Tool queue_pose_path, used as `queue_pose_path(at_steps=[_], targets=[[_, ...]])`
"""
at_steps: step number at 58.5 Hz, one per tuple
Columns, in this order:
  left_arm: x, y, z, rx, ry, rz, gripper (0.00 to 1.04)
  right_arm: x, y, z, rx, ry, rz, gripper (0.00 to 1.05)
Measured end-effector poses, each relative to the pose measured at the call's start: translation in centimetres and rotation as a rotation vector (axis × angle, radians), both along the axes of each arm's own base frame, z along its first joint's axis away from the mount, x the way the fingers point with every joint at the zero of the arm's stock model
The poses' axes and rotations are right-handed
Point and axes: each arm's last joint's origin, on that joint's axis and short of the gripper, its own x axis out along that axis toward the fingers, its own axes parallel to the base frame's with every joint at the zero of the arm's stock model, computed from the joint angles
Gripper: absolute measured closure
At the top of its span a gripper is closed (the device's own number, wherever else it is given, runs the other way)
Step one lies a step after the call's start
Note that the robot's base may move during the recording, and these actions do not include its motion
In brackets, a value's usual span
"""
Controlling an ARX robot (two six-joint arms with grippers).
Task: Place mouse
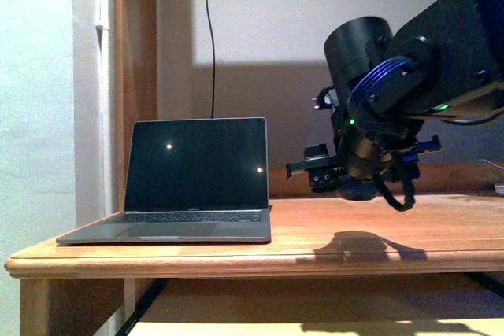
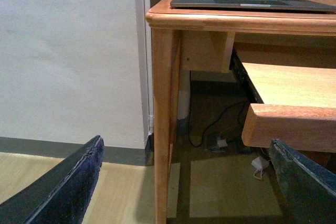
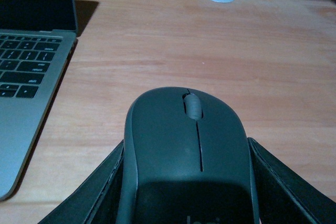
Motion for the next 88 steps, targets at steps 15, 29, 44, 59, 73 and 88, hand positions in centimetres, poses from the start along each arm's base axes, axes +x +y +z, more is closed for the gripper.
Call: queue_pose_path(at_steps=[15,29,44,59,73,88], targets=[[0.0,0.0,0.0,0.000,0.000,0.000,0.08,3.2,1.5,-2.2,-0.062,0.035,-0.020,0.47],[0.0,0.0,0.0,0.000,0.000,0.000,0.08,4.4,2.2,-3.9,-0.083,0.064,-0.017,0.25],[0.0,0.0,0.0,0.000,0.000,0.002,0.08,-0.4,-3.5,-1.4,0.076,-0.053,0.207,0.07],[0.0,0.0,0.0,0.000,0.000,0.000,0.08,-11.5,-14.2,-0.1,0.132,-0.159,0.399,0.07],[0.0,0.0,0.0,0.000,0.000,0.000,0.08,-18.2,-19.8,-7.9,0.147,0.003,0.486,0.07],[0.0,0.0,0.0,0.000,0.000,0.000,0.08,-22.3,-21.2,-12.3,0.137,0.060,0.581,0.07]])
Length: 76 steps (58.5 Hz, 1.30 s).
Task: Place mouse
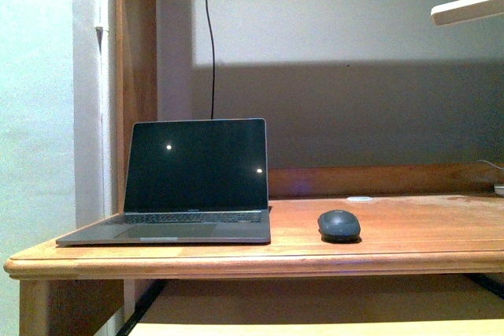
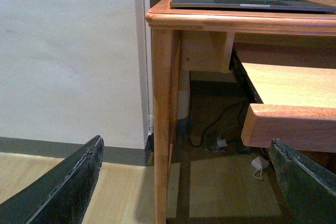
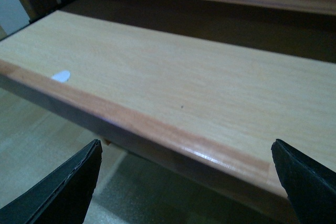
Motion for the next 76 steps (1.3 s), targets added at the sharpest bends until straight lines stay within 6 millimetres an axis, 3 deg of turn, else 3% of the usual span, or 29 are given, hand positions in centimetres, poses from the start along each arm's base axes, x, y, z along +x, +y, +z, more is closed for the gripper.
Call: queue_pose_path(at_steps=[8,17,39,60,76], targets=[[0.0,0.0,0.0,0.000,0.000,0.000,0.08,-0.3,0.6,-2.1,-0.034,0.033,-0.005,0.07],[0.0,0.0,0.0,0.000,0.000,0.000,0.08,0.3,2.8,-4.1,-0.073,0.046,0.015,0.07],[0.0,0.0,0.0,0.000,0.000,0.000,0.08,2.4,6.6,-5.7,-0.084,0.058,0.022,0.07],[0.0,0.0,0.0,0.000,0.000,0.000,0.08,8.4,10.4,-5.2,-0.068,0.056,-0.055,0.07],[0.0,0.0,0.0,0.000,0.000,0.000,0.08,12.6,14.9,-4.7,-0.062,0.047,-0.070,0.07]])
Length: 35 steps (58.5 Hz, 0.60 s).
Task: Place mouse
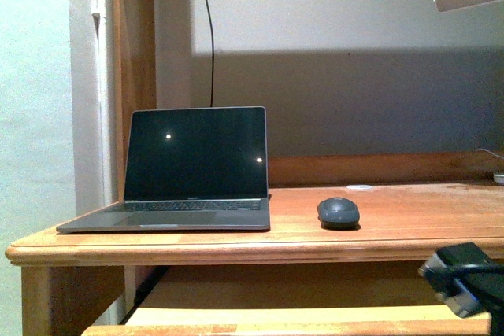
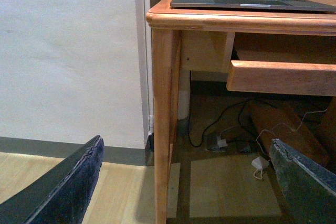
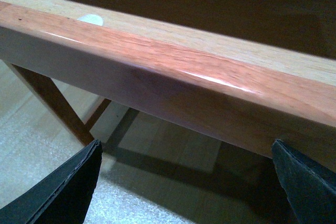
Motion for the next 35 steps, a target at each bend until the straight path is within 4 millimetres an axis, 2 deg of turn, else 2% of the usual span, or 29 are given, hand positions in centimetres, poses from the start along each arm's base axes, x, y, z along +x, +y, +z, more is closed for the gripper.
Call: queue_pose_path(at_steps=[19,35], targets=[[0.0,0.0,0.0,0.000,0.000,0.000,0.08,3.3,4.8,-0.2,0.002,-0.013,-0.004,0.07],[0.0,0.0,0.0,0.000,0.000,0.000,0.08,4.2,5.8,-0.4,0.020,-0.032,-0.050,0.07]])
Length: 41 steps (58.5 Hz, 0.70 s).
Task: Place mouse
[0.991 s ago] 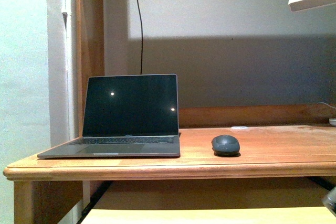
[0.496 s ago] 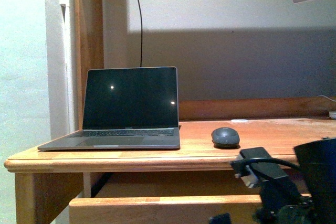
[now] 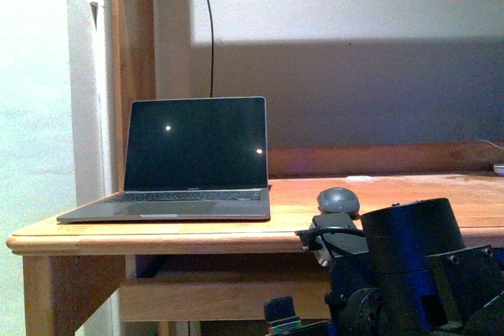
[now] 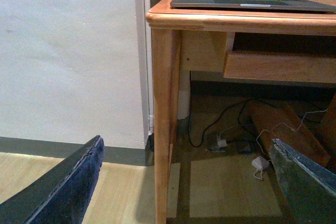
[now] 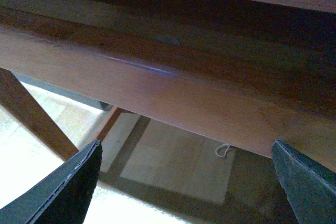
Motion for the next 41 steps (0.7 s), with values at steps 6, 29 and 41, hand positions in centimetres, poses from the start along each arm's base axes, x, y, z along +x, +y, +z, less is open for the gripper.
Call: queue_pose_path(at_steps=[6,29,41], targets=[[0.0,0.0,0.0,0.000,0.000,0.000,0.08,0.1,0.2,0.0,-0.005,-0.004,-0.018,0.07],[0.0,0.0,0.0,0.000,0.000,0.000,0.08,-3.9,-4.2,2.4,0.066,-0.048,-0.040,0.07],[0.0,0.0,0.0,0.000,0.000,0.000,0.08,-11.4,-10.0,3.3,0.090,-0.064,-0.030,0.07]])
